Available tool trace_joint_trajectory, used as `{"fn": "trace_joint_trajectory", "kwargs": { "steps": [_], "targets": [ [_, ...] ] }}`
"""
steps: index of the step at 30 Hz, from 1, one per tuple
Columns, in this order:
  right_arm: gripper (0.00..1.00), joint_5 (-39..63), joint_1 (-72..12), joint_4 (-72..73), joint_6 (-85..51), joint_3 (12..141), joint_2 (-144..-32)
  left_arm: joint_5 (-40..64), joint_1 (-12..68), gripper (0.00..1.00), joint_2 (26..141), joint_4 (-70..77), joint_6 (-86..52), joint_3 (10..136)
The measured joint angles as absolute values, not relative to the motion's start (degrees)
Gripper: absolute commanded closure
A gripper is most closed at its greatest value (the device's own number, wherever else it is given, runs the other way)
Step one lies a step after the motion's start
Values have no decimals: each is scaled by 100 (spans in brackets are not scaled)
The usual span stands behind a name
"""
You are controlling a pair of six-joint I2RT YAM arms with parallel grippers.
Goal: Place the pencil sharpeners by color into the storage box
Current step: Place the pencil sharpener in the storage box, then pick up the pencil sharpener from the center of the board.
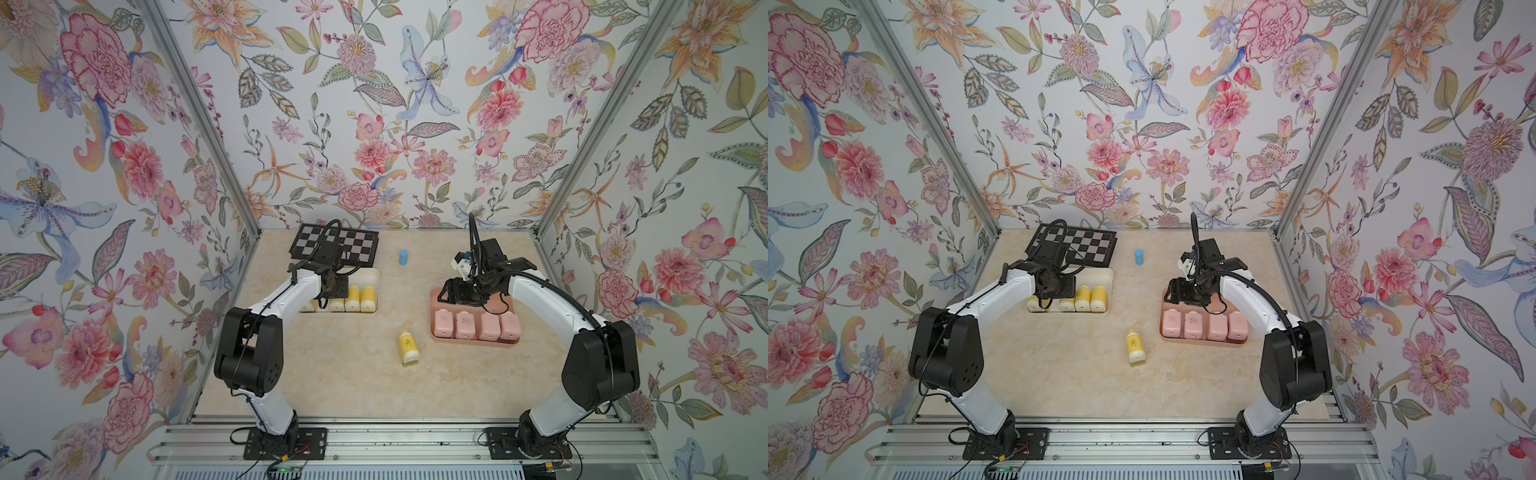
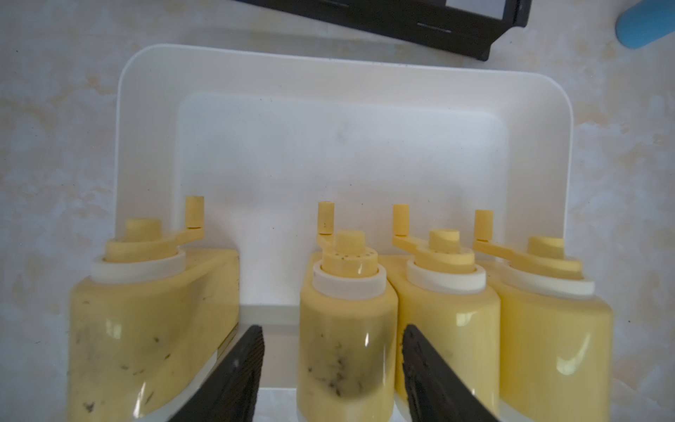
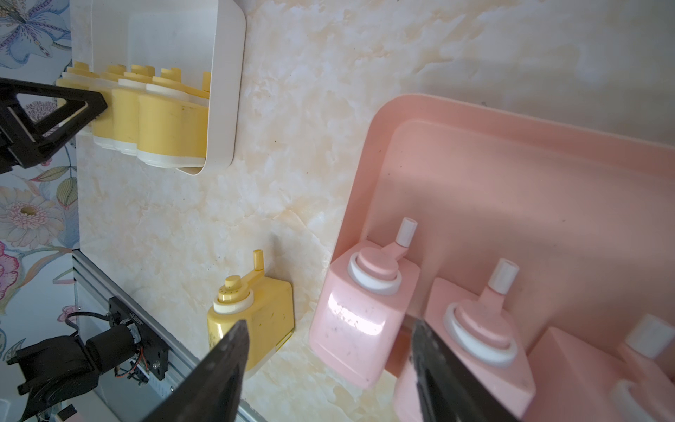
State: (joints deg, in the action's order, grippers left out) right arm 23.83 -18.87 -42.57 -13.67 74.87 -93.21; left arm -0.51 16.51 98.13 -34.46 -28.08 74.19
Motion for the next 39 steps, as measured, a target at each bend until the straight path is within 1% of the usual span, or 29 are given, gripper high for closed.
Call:
{"fn": "trace_joint_trajectory", "kwargs": {
  "steps": [3, 6, 11, 14, 19, 24, 29, 33, 39],
  "targets": [
    [28, 2383, -1887, -4257, -1367, 7487, -9319, -78, 1653, 36, 9598, -3487, -2834, 7478],
    [28, 2383, -1887, -4257, -1367, 7487, -9312, -110, 1706, 33, 9358, -3535, -2867, 7483],
    [28, 2381, -1887, -4257, -1367, 7487, -9308, -217, 1979, 32, 8844, -3667, -3004, 7483],
    [28, 2377, -1887, -4257, -1367, 7487, -9308, -237, 2279, 32, 8471, -3680, -3157, 7441],
    [28, 2366, -1855, -4257, -1367, 7487, -9308, -290, 3111, 31, 8058, -3680, -3548, 7205],
    [28, 2294, -1772, -4259, -1367, 7487, -9264, -344, 4169, 30, 8084, -3710, -4091, 6873],
    [28, 2231, -1588, -4254, -1369, 7487, -9166, -384, 4928, 28, 8261, -3728, -4668, 6851],
    [28, 2206, -1441, -4257, -1372, 7487, -9120, -480, 5284, 26, 8385, -3721, -5122, 6827],
    [28, 2209, -1404, -4257, -1372, 7478, -9109, -491, 5533, 23, 8729, -3664, -5516, 6764]
  ]
}}
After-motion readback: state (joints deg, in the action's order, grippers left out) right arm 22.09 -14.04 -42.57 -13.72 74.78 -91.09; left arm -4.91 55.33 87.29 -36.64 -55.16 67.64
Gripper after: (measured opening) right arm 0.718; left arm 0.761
